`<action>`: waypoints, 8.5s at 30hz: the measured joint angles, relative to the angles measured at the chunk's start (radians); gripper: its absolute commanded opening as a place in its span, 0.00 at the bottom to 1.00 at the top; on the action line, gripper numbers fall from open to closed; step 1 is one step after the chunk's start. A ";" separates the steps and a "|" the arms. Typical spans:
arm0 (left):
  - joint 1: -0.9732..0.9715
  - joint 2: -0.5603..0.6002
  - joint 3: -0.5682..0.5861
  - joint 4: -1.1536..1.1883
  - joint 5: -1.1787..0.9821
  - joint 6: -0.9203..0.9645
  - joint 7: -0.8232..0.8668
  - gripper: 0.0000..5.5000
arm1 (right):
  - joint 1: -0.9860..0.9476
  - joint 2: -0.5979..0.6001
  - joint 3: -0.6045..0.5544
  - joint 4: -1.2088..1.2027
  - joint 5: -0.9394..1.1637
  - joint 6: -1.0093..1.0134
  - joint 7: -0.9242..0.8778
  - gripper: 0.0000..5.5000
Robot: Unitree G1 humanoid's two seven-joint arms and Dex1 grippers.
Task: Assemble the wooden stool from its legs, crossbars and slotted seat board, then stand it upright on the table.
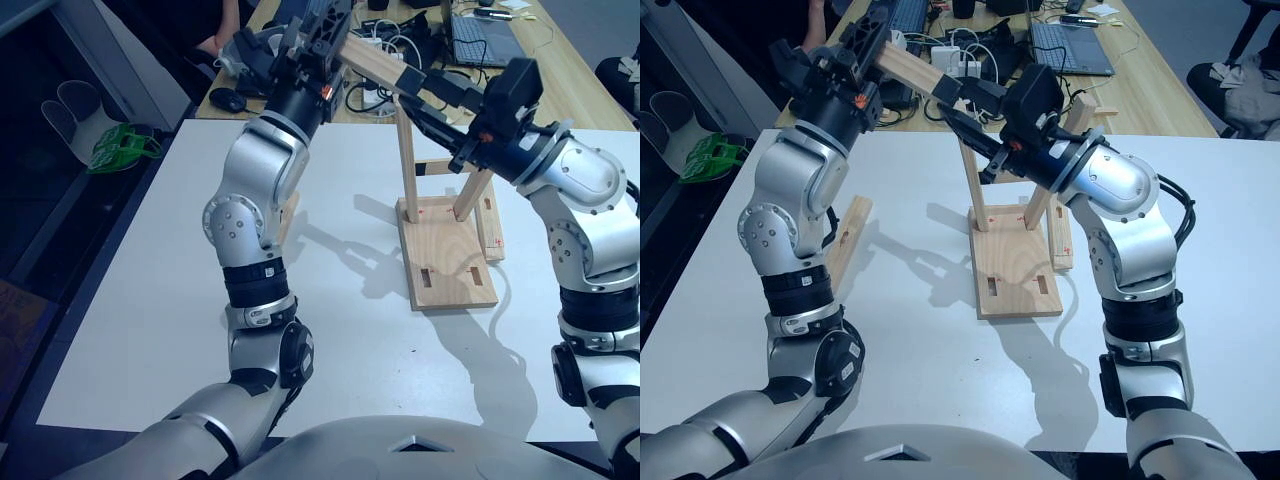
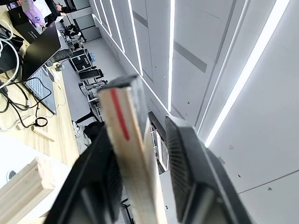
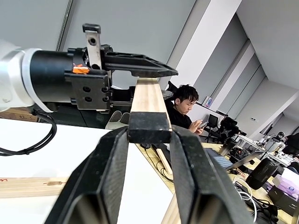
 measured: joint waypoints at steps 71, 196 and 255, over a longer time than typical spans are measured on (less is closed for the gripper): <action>0.376 0.308 -0.060 0.442 1.086 -0.536 -0.578 0.07 | 0.276 0.045 -0.086 0.249 -0.179 0.032 -0.196 0.55; 0.238 0.424 -0.217 -0.060 1.103 0.502 -0.476 0.45 | 0.278 0.094 -0.176 0.256 -0.125 0.069 -0.245 0.55; -0.072 0.504 -0.494 0.765 1.382 0.175 -0.902 0.69 | 0.279 0.170 -0.205 0.224 -0.093 0.069 -0.331 0.55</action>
